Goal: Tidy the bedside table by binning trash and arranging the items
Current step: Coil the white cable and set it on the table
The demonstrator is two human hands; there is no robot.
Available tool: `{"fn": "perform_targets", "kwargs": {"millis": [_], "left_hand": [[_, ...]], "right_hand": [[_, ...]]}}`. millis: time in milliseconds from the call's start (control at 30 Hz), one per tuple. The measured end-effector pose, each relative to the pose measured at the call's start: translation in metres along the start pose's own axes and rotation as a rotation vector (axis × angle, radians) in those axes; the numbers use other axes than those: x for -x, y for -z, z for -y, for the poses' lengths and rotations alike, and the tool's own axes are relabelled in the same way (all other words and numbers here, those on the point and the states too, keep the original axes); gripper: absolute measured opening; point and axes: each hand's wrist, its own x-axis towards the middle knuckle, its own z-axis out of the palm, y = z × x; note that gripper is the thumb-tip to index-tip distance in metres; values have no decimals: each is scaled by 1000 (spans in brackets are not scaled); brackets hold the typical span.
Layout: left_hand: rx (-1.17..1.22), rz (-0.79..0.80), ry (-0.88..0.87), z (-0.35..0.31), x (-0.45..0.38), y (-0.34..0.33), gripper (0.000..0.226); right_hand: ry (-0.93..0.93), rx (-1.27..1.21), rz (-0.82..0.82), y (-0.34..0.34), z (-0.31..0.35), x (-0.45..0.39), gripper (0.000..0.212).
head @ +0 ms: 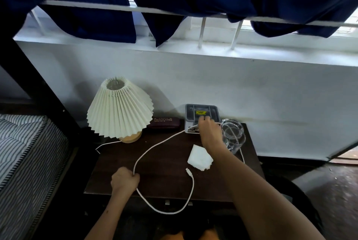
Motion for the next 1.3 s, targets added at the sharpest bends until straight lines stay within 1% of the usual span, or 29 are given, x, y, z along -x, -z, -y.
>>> {"fn": "perform_targets", "kwargs": {"millis": [133, 267, 367, 500, 600, 667, 733, 800, 867, 900, 933, 967, 1000, 1033, 1067, 1133, 1167, 1200, 1233, 1300], "left_hand": [[34, -8, -117, -17, 25, 3, 23], [54, -8, -227, -38, 47, 14, 8], [58, -63, -356, -56, 65, 25, 9], [127, -78, -492, -83, 90, 46, 6], [214, -76, -593, -103, 112, 65, 6], [249, -82, -664, -117, 127, 75, 8], [296, -64, -714, -132, 142, 86, 12], [371, -23, -737, -146, 159, 99, 13], [398, -17, -777, -158, 173, 110, 14], [403, -20, -805, -163, 179, 116, 14], [404, -24, -832, -167, 185, 121, 14], [401, -29, -860, -172, 191, 127, 14], [388, -35, -888, -176, 196, 131, 15], [367, -47, -922, -180, 201, 137, 16], [345, -62, -953, -184, 207, 142, 17], [330, -90, -992, -191, 219, 151, 17], [336, -99, -1002, -195, 223, 155, 16], [350, -105, -1010, -198, 228, 160, 16], [364, -112, -1019, -200, 232, 164, 17], [376, -146, -1037, -202, 236, 175, 19]], "right_hand": [[-63, 46, -68, 33, -17, 7, 47], [-122, 106, -164, 61, -30, 23, 32], [-176, 115, -211, 78, -31, 38, 30], [-242, 98, -241, 106, -32, 60, 29], [-307, 63, -241, 134, -31, 77, 16], [-350, 4, -185, 148, -31, 87, 10], [-385, -120, -94, 159, -29, 99, 14], [-406, -243, 42, 172, -26, 111, 16], [-414, -321, 211, 186, -21, 120, 10], [-422, -344, 296, 193, -17, 125, 12], [-423, -362, 352, 201, -13, 128, 17], [-416, -384, 365, 209, -10, 132, 20], [-401, -414, 325, 215, -7, 132, 22], [-371, -470, 216, 221, -4, 133, 24], [-320, -578, 59, 227, -1, 133, 36], [-169, -859, -250, 243, 10, 138, 82], [-74, -951, -343, 253, 17, 141, 94], [4, -1003, -376, 262, 23, 145, 93], [54, -1035, -367, 272, 29, 149, 80], [48, -1041, -367, 285, 35, 154, 39]]}}
